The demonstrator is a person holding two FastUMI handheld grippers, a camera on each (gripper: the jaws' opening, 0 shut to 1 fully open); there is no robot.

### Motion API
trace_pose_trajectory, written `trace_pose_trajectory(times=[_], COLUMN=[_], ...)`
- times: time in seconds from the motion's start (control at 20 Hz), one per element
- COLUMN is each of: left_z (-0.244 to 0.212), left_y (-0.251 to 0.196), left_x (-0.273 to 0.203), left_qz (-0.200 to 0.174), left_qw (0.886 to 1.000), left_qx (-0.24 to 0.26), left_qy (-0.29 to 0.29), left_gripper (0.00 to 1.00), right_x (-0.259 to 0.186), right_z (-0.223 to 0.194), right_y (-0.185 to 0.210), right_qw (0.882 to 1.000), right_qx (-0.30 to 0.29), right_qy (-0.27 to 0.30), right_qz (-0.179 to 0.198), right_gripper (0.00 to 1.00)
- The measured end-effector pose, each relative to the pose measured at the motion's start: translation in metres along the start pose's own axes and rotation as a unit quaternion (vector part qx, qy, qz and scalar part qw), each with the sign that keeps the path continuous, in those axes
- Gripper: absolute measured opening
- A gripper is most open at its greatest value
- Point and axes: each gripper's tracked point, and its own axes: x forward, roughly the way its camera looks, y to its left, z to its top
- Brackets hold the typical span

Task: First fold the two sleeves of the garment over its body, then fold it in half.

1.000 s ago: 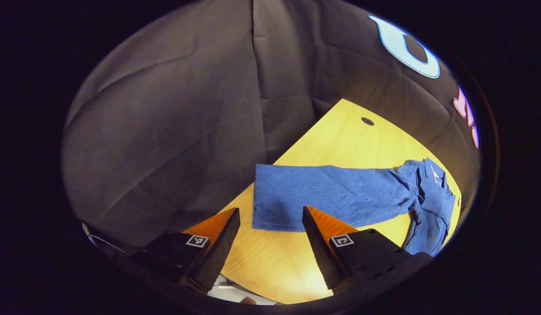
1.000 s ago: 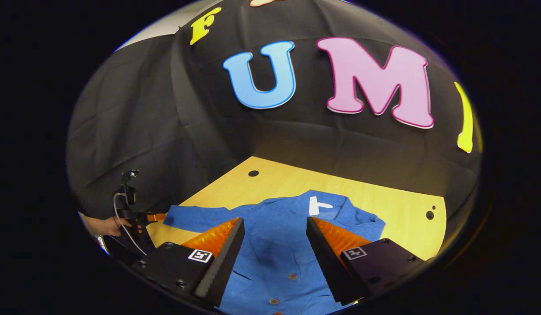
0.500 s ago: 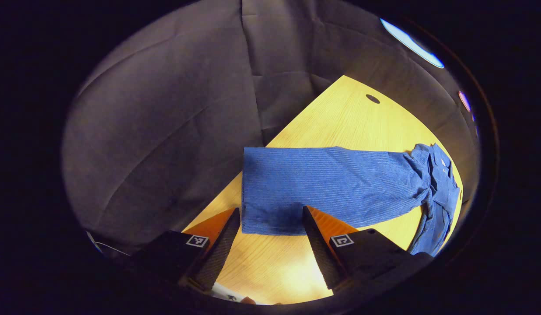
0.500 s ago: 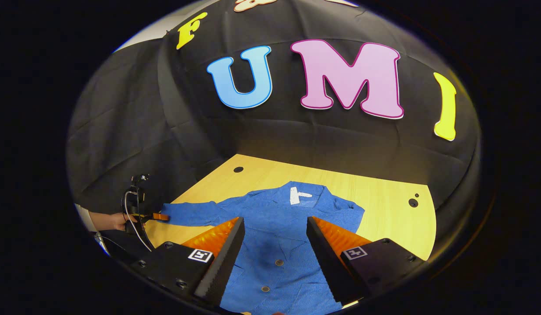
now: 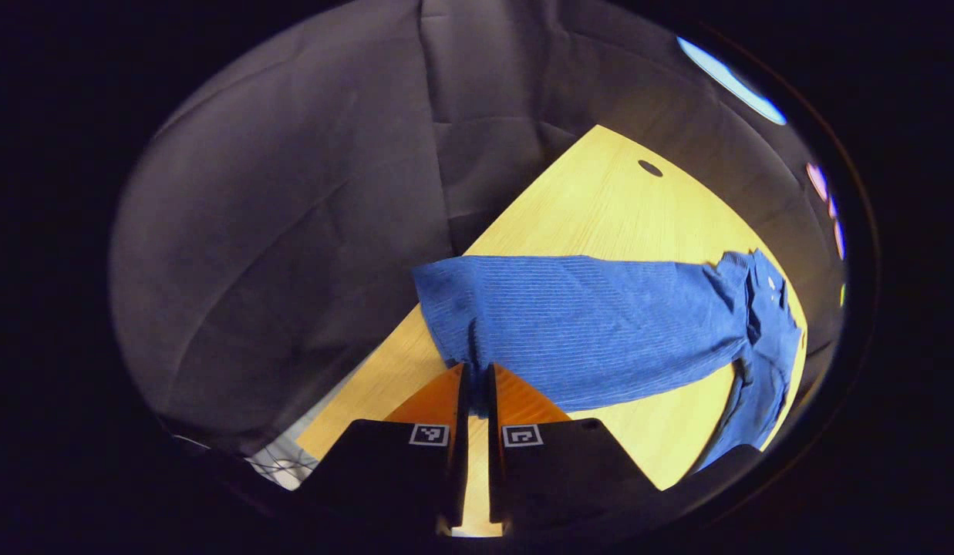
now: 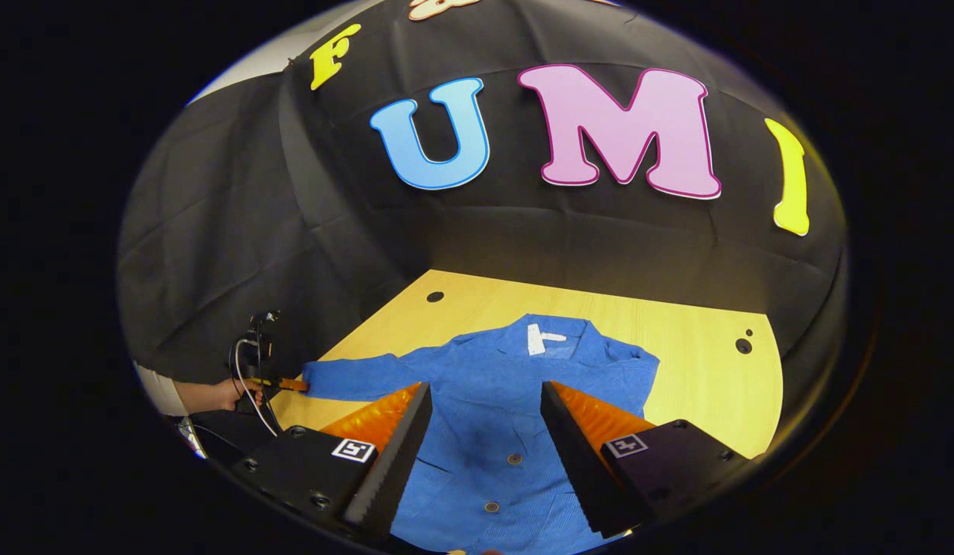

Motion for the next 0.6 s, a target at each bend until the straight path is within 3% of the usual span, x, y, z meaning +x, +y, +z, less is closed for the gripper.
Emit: trace_pose_trajectory(times=[0.05, 0.25, 0.6], left_z=[0.001, 0.011, 0.052], left_y=[0.0, -0.004, -0.081], left_x=[-0.002, -0.012, -0.083], left_qz=[-0.007, -0.015, -0.075], left_qw=[1.0, 0.999, 0.992], left_qx=[-0.003, 0.03, 0.09], left_qy=[0.006, -0.008, -0.056], left_gripper=[0.0, 0.0, 0.0], right_x=[-0.001, -0.008, -0.013], right_z=[-0.002, -0.01, -0.016], right_y=[0.0, -0.002, -0.016], right_qw=[1.0, 1.0, 0.999], right_qx=[-0.003, -0.003, 0.037], right_qy=[0.002, 0.005, -0.004], right_qz=[-0.002, -0.006, -0.004], right_gripper=[0.92, 0.92, 0.92])
